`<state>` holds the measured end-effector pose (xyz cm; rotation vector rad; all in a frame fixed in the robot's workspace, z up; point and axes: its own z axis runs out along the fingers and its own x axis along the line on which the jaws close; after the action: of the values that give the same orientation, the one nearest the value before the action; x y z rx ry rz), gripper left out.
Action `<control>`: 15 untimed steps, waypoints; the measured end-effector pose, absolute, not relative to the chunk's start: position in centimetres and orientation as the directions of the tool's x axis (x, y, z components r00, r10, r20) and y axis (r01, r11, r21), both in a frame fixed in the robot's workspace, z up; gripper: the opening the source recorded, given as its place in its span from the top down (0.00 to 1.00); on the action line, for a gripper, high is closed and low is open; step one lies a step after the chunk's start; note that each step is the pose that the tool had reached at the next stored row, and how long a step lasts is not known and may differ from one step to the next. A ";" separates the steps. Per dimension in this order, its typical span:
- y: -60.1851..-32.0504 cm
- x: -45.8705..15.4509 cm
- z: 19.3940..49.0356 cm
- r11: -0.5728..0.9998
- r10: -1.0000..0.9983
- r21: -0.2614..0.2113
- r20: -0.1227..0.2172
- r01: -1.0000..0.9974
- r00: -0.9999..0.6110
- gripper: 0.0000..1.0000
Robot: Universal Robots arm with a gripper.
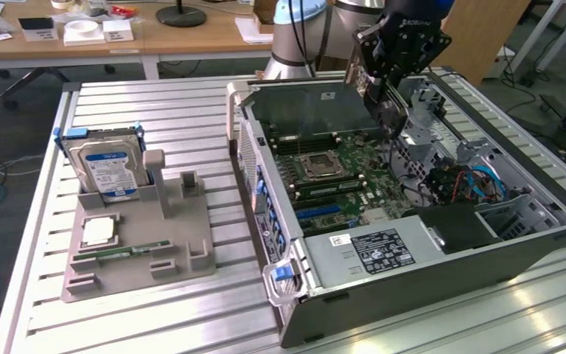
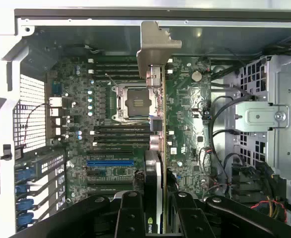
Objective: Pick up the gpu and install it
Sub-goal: 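Pick up the gpu and move the gpu toward the slot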
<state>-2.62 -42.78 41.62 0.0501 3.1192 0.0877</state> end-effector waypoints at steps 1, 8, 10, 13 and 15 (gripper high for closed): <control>-42.8 -2.6 41.6 0.998 0.033 0.057 -0.020 0.032 -0.999 0.73; -42.8 -2.6 41.6 0.998 0.033 0.056 -0.020 0.031 -0.999 0.73; -42.8 -2.6 41.6 0.998 0.033 0.057 -0.020 0.031 -0.999 0.73; -42.8 -2.6 41.6 0.998 0.033 0.056 -0.020 0.031 -0.999 0.73; -42.8 -2.5 41.6 0.998 0.033 0.057 -0.020 0.031 -0.999 0.73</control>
<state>-2.53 -42.78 41.62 0.0499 3.1193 0.0877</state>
